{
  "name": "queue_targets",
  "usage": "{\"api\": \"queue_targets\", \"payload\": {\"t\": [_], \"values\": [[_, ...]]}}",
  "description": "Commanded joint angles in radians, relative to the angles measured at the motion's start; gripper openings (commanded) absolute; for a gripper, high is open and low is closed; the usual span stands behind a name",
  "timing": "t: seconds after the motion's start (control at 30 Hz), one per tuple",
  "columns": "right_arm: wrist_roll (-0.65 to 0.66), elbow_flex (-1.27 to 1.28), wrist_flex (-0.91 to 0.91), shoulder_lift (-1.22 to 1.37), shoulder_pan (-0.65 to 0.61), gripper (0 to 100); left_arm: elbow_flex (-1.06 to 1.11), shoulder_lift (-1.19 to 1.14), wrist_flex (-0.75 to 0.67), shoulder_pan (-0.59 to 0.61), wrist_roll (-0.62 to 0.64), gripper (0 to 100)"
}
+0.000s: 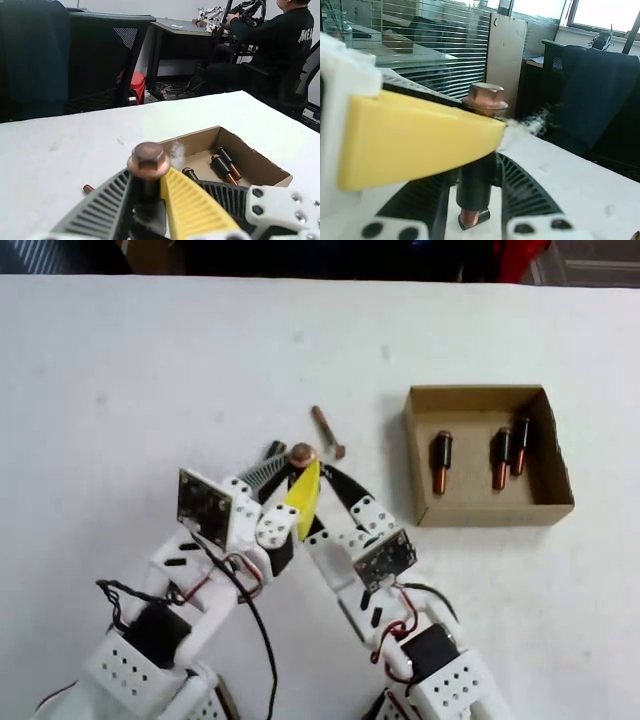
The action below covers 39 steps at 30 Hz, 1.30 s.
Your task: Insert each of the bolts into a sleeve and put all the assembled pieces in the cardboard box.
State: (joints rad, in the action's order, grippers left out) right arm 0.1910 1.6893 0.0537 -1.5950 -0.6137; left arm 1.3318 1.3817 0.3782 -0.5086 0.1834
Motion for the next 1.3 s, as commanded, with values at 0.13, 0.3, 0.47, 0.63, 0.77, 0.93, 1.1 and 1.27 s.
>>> {"api": "queue_targets", "payload": {"t": [0.13, 0.3, 0.47, 0.63, 0.77, 0.93, 1.1, 1.27], "values": [[0.008, 0.006, -0.001, -0.016, 0.013, 1.7, -0.011, 0.012, -0.034, 0.056, -0.002, 3], [0.008, 0.006, 0.001, -0.016, 0.013, 1.7, -0.006, 0.012, -0.026, 0.111, -0.002, 17], [0.008, 0.006, 0.001, -0.016, 0.013, 1.7, 0.005, 0.012, -0.026, 0.107, -0.002, 23], [0.008, 0.006, 0.001, -0.016, 0.013, 1.7, 0.006, 0.012, -0.032, 0.108, -0.002, 24], [0.008, 0.006, 0.001, -0.016, 0.015, 1.7, -0.017, 0.012, -0.032, 0.113, -0.002, 24], [0.008, 0.006, 0.027, -0.016, 0.015, 1.7, -0.084, 0.012, -0.026, 0.148, -0.002, 23], [0.008, 0.006, 0.059, -0.016, 0.015, 1.7, -0.16, 0.012, -0.005, 0.225, -0.002, 15], [0.008, 0.006, 0.059, -0.016, 0.016, 1.7, -0.295, 0.013, 0.163, 0.292, -0.061, 6]]}}
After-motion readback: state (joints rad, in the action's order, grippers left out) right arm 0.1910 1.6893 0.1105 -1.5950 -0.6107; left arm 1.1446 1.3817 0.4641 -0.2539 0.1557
